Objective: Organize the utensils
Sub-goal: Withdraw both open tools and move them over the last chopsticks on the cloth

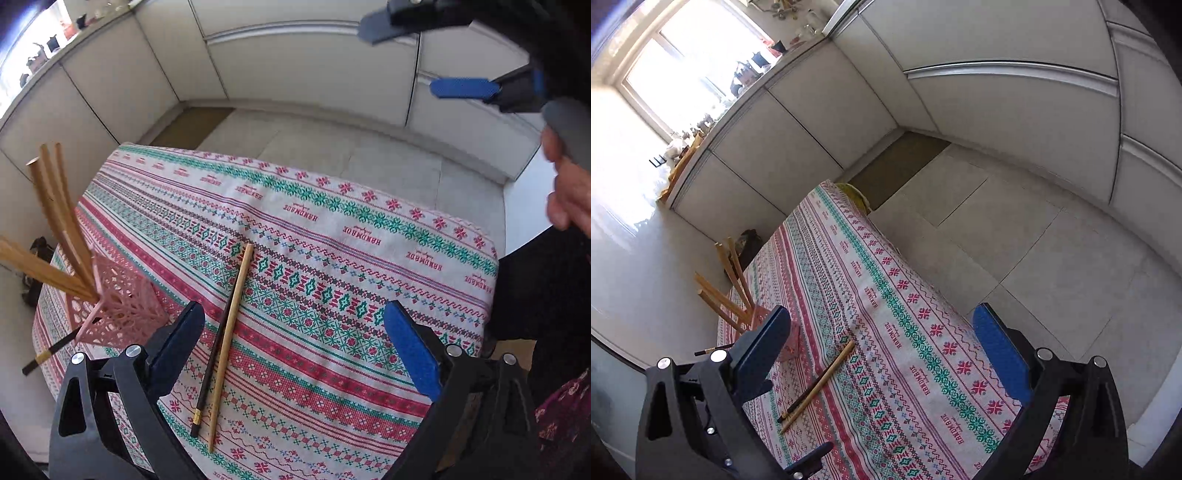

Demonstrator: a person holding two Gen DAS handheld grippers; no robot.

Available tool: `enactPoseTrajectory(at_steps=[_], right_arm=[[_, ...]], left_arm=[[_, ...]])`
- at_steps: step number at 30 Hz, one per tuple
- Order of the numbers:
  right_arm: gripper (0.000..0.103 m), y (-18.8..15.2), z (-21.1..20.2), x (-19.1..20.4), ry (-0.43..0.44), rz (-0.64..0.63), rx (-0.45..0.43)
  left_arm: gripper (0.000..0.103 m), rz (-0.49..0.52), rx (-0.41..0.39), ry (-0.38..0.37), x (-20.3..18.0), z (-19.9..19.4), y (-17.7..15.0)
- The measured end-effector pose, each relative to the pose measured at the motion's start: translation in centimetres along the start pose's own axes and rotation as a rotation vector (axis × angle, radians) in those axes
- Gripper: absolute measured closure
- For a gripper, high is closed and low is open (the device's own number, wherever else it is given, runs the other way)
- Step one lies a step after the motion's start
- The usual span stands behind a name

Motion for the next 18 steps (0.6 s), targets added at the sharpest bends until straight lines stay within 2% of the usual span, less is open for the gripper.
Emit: enactPoseTrajectory(at_steps=[3, 7, 12, 18], right_arm=[[0.007, 0.5, -0.2, -1.1, 0.015, 0.057, 0.016], [0.007, 0.8, -0.1, -2.0, 0.045, 0.119, 0.055], [0.007, 0.9, -0.2, -2.2, 0.072, 0.133, 0.077], [0.007, 1.0, -0.2, -3.0, 0.085, 0.154, 0.1]], left_arm=[[0.019, -0.004, 0.117, -0.007, 0.6, 3.1, 0.9], [0.048, -0.017, 0.239, -0.014, 2.2, 6.7, 1.8], [0.067, -0.005, 0.323, -0.017, 3.5, 9.1, 2.4], [0.072, 0.008, 0.347, -0.009, 4.5, 10.3, 3.2]])
Point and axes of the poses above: each gripper's, at about its wrist camera, not at the fingertips, and z roughly the way its jaws point, x to its left, y to its top, the point moved 9 cm from there along z, roughly the way its jaws point, and after that the axes turned 2 degrees about z, right-handed, at the moved point
